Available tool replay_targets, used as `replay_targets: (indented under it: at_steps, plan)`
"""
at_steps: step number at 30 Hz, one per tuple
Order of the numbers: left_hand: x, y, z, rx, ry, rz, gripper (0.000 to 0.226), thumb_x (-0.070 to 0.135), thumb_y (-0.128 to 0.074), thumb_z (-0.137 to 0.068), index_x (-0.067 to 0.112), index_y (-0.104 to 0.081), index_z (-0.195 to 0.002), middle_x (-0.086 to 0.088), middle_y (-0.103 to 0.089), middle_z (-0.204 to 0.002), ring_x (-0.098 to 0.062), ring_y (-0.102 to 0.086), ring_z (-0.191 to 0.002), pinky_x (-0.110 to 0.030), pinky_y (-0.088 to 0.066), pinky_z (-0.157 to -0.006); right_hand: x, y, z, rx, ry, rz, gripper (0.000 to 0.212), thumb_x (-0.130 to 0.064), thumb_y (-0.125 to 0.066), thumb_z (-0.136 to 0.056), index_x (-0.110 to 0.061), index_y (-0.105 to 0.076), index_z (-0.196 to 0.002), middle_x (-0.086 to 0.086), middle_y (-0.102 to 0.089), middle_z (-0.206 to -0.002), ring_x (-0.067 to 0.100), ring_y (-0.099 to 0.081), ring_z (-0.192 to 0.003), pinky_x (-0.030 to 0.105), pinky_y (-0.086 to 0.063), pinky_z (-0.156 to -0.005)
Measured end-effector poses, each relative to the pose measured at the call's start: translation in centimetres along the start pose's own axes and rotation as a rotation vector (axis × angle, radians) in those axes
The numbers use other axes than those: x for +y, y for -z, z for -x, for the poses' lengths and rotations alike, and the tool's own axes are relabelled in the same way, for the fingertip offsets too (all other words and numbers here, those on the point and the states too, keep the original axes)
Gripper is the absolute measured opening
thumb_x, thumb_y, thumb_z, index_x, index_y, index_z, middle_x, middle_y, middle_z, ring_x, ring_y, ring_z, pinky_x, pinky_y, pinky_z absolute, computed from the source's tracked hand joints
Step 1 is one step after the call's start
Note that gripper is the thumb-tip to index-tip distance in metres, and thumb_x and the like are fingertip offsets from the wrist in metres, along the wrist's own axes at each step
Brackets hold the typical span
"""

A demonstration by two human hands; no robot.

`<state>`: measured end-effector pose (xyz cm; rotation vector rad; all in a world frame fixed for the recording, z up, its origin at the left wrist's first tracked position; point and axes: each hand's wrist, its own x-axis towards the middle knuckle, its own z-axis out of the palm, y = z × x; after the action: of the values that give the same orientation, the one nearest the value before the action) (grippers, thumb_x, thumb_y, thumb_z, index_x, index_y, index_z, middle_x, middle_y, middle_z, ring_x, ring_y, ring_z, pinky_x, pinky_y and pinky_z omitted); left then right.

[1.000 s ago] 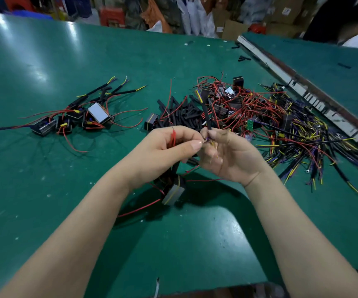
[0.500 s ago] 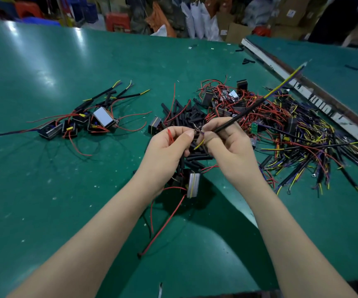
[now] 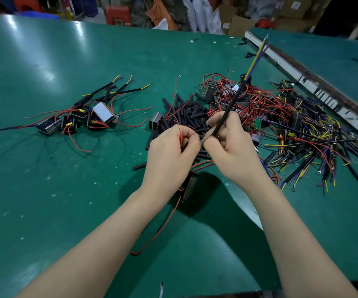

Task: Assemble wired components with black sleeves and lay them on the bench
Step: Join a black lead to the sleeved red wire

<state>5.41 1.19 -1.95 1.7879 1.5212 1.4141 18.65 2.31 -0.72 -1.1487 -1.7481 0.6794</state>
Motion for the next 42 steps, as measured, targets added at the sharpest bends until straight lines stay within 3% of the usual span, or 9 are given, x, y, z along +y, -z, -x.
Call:
replay_targets:
  at_steps: [4, 7, 14, 19, 23, 27, 33, 38, 42]
  plan:
    - [-0.4, 0.6, -1.1, -0.105, 0.203, 0.242, 0.016, 0.020, -0.058, -0.090, 0.024, -0.060, -0.075, 0.016, -0.049, -0.046, 0.001, -0.039, -0.047, -0.018, -0.032, -0.051, -0.4, 1.2, 0.2, -0.113, 0.070, -0.046, 0.020, -0.006, -0.063, -0.089, -0.024, -0.061, -0.095, 0.000, -0.062, -0.089, 0.011, -0.058, -0.080, 0.028, -0.048, -0.077]
    - [-0.6, 1.1, -1.5, -0.186, 0.307, 0.398, 0.015, 0.019, -0.058, -0.091, 0.018, -0.061, -0.076, 0.014, -0.044, -0.044, -0.002, -0.038, -0.044, -0.016, -0.033, -0.046, -0.5, 2.0, 0.1, -0.098, 0.067, -0.140, 0.008, -0.008, -0.064, -0.089, -0.015, -0.064, -0.093, -0.002, -0.062, -0.082, 0.003, -0.056, -0.073, 0.018, -0.042, -0.068]
    - [-0.8, 1.1, -1.6, -0.122, 0.318, 0.489, 0.012, 0.020, -0.058, -0.092, 0.016, -0.062, -0.081, 0.012, -0.043, -0.047, -0.009, -0.034, -0.047, -0.026, -0.028, -0.049, -0.2, 0.7, -0.1, -0.034, -0.118, -0.307, 0.008, -0.012, -0.067, -0.088, -0.019, -0.064, -0.089, -0.010, -0.068, -0.076, 0.001, -0.062, -0.071, 0.011, -0.044, -0.064]
    - [-0.9, 1.0, -1.4, -0.071, 0.220, 0.340, 0.014, 0.025, -0.058, -0.091, 0.024, -0.062, -0.078, 0.016, -0.046, -0.047, -0.006, -0.038, -0.049, -0.024, -0.031, -0.051, 0.5, -0.3, -0.1, 0.021, -0.045, -0.125, 0.006, -0.018, -0.065, -0.091, -0.021, -0.060, -0.091, 0.001, -0.066, -0.086, 0.021, -0.062, -0.083, 0.033, -0.050, -0.075]
    - [-1.0, 1.1, -1.6, -0.122, 0.240, 0.335, 0.015, 0.024, -0.058, -0.091, 0.024, -0.062, -0.077, 0.013, -0.046, -0.047, -0.005, -0.038, -0.048, -0.020, -0.031, -0.049, 0.7, 0.1, 0.0, -0.009, 0.190, 0.187, 0.012, -0.010, -0.065, -0.087, -0.013, -0.062, -0.098, -0.007, -0.058, -0.088, 0.001, -0.054, -0.081, 0.010, -0.038, -0.072]
    - [-0.8, 1.3, -1.8, -0.160, 0.278, 0.447, 0.014, 0.019, -0.058, -0.092, 0.019, -0.061, -0.079, 0.013, -0.043, -0.047, -0.006, -0.037, -0.046, -0.019, -0.030, -0.046, 0.7, 0.7, -0.1, 0.079, 0.264, 0.276, 0.011, -0.014, -0.066, -0.087, -0.003, -0.066, -0.090, 0.002, -0.060, -0.086, 0.013, -0.054, -0.080, 0.015, -0.039, -0.072]
    - [-0.7, 1.4, -1.8, -0.237, 0.365, 0.529, 0.017, 0.012, -0.055, -0.092, 0.013, -0.060, -0.076, 0.011, -0.040, -0.045, -0.006, -0.033, -0.043, -0.018, -0.029, -0.042, 0.7, 0.2, -0.1, 0.074, 0.285, 0.210, 0.011, -0.011, -0.065, -0.087, -0.005, -0.065, -0.096, -0.004, -0.059, -0.091, 0.006, -0.053, -0.084, 0.009, -0.037, -0.075]
    - [-0.9, 1.5, -1.6, -0.221, 0.184, 0.223, 0.018, 0.019, -0.057, -0.090, 0.023, -0.059, -0.073, 0.015, -0.045, -0.043, -0.001, -0.035, -0.042, -0.017, -0.030, -0.047, 1.0, 0.2, -0.2, 0.032, 0.086, 0.182, 0.011, -0.015, -0.062, -0.091, -0.025, -0.059, -0.087, -0.018, -0.058, -0.082, 0.002, -0.055, -0.078, 0.010, -0.040, -0.075]
    - [-0.9, 1.3, -1.2, -0.125, 0.142, 0.041, 0.014, 0.022, -0.059, -0.086, 0.023, -0.060, -0.072, 0.018, -0.049, -0.046, 0.002, -0.042, -0.046, -0.011, -0.032, -0.049, 1.4, 0.3, -0.2, -0.112, 0.006, 0.225, 0.008, -0.020, -0.060, -0.093, -0.026, -0.059, -0.087, -0.010, -0.061, -0.082, 0.013, -0.059, -0.082, 0.016, -0.043, -0.078]
